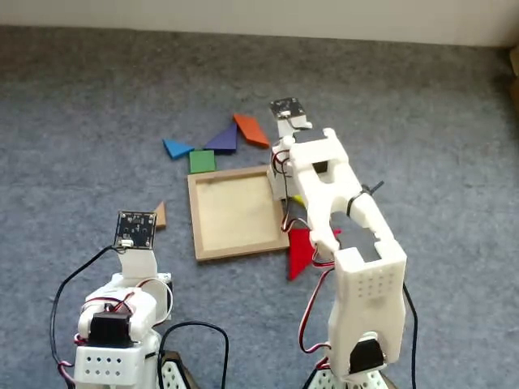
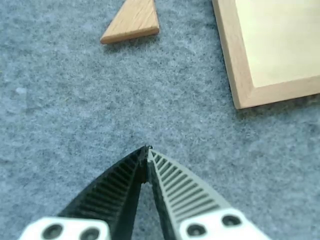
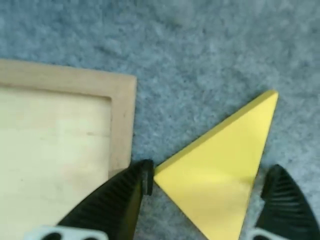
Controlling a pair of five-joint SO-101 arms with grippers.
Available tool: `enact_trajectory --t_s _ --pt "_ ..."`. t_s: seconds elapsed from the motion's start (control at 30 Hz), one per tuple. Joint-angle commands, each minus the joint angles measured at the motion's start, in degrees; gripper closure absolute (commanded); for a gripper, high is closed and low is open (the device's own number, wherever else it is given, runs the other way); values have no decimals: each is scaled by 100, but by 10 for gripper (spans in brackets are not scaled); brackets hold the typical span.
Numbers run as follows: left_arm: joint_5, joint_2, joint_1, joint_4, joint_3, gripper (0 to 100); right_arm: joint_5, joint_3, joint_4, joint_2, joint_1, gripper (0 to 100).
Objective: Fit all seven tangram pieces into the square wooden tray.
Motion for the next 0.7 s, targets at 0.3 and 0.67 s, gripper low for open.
enact_trajectory --t_s 0.3,0.67 --pt "-18 -215 57 26 92 994 0 -268 -22 -110 189 827" --pt "-18 -215 57 26 92 994 281 -523 593 -1367 -136 828"
